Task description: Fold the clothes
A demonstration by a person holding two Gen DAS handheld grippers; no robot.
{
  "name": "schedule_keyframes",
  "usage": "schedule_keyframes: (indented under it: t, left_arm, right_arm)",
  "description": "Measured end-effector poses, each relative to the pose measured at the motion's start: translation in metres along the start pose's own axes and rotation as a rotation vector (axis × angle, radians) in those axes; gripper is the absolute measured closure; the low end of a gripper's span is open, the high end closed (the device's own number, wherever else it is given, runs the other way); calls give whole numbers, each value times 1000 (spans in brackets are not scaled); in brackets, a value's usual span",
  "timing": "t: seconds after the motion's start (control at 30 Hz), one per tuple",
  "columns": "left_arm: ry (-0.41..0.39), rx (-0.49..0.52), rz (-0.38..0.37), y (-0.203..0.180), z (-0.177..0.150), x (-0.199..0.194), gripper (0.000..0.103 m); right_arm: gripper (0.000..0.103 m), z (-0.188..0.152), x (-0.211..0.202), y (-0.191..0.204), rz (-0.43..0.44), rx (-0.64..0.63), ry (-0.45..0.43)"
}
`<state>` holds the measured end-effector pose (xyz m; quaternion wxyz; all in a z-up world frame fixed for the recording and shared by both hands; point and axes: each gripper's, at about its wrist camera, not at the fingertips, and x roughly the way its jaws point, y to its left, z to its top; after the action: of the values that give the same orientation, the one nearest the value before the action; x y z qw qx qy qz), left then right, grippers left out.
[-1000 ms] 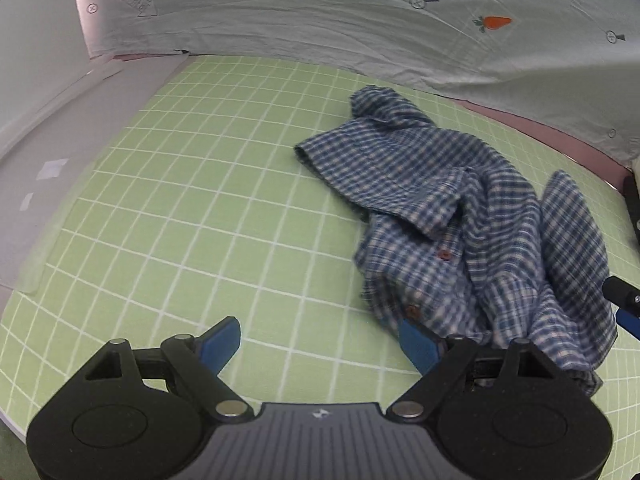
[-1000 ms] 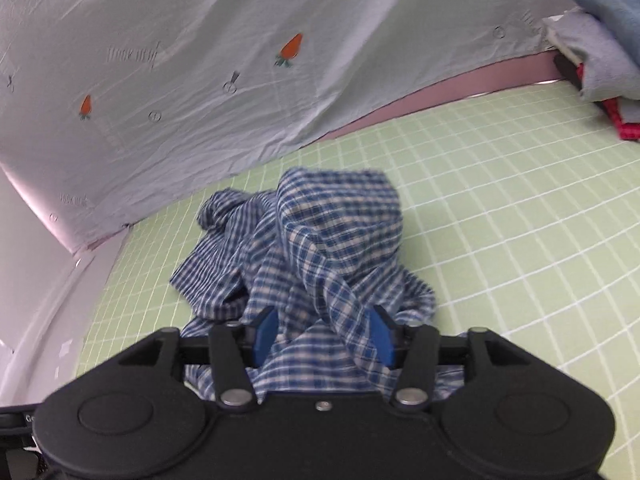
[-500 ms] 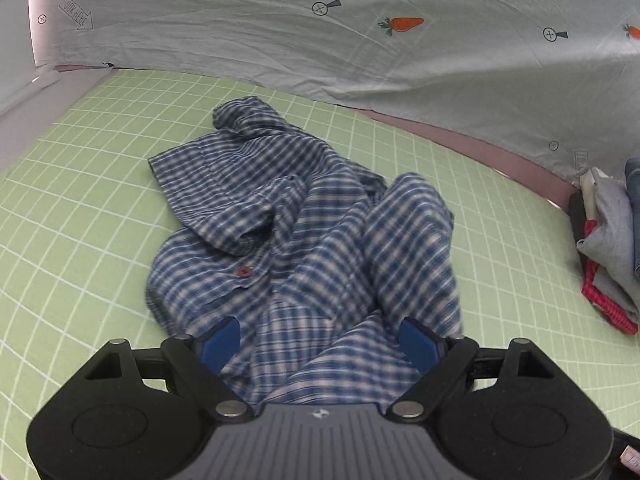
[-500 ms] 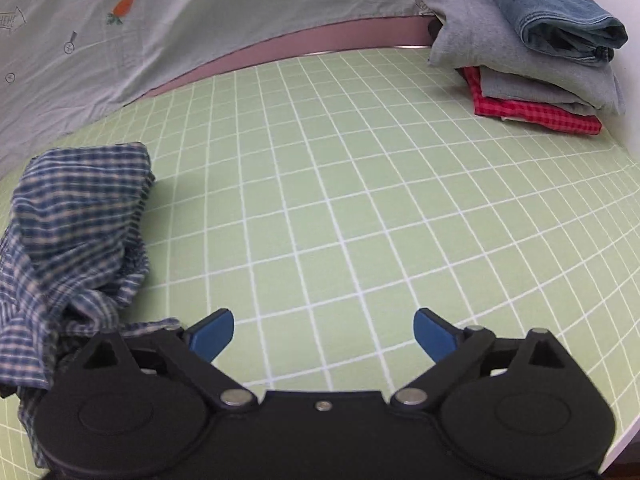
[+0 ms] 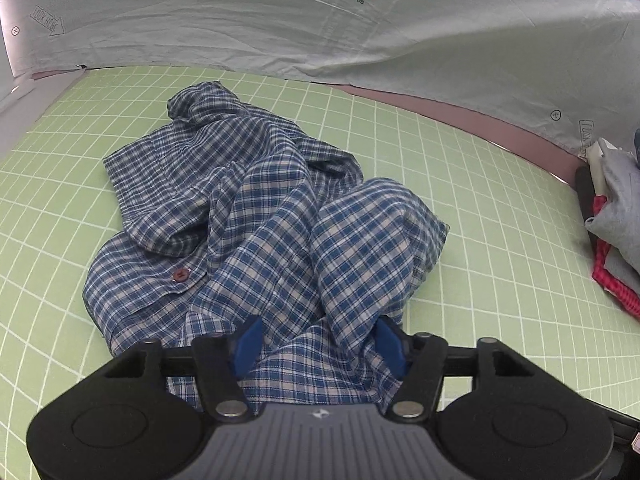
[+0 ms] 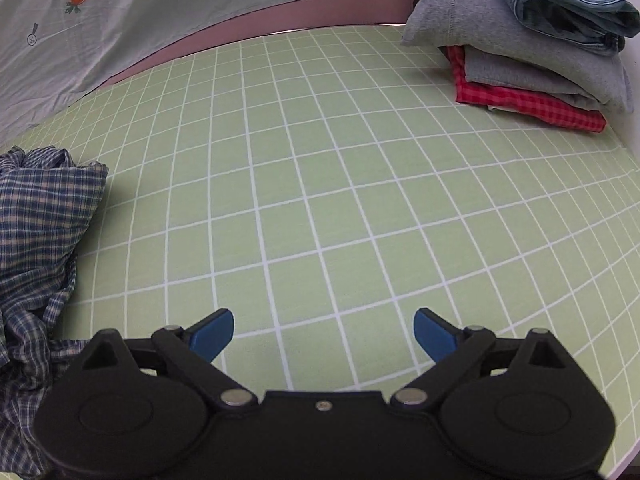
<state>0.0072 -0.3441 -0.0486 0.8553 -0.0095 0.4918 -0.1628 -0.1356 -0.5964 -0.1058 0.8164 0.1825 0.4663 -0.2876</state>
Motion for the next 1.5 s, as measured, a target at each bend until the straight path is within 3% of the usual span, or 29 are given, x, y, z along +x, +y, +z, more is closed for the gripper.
schedule_keyframes:
  t: [0.23,0.33,0.5,0.73,0.83,0.93,1.0,1.13,1.27,1.37,1.5]
  left_arm:
    - [-6,41,-56,2,9,-5,43]
    - [-19,49,-76,1,13,-8,33]
    - [-15,56,-117,-8,14,-7,31]
    - [25,65,-63,-22,8,6,31]
    - [39,41,-38,-21,5,12,41]
    - [44,6,-28,-13,2,14,66]
    - [41,-18,-19,-6,-1,14,91]
    - [-39,-97,-18,25,-4,-10,96]
    - [-125,-203,84,74,3,-45,97]
    - [-175,-260,232,121,8,-62,97]
    - [-159,-368,399,199,6,-66,97]
  right_arm:
    - [5,3,2,14,-13,39,13]
    - [5,-2,1,15,-21,63,27]
    - [5,-5,0,11,-34,84,32]
    - [5,-3,-1,-1,-46,87,27]
    - [5,-1,1,-6,-49,85,28]
    - [5,1,3,-11,-52,86,29]
    - [5,3,5,-14,-54,86,29]
    - [5,4,8,-13,-51,84,36]
    - [5,0,11,2,-36,69,49]
    - [5,-6,15,21,-23,53,64]
    - [5,-15,15,54,6,24,72]
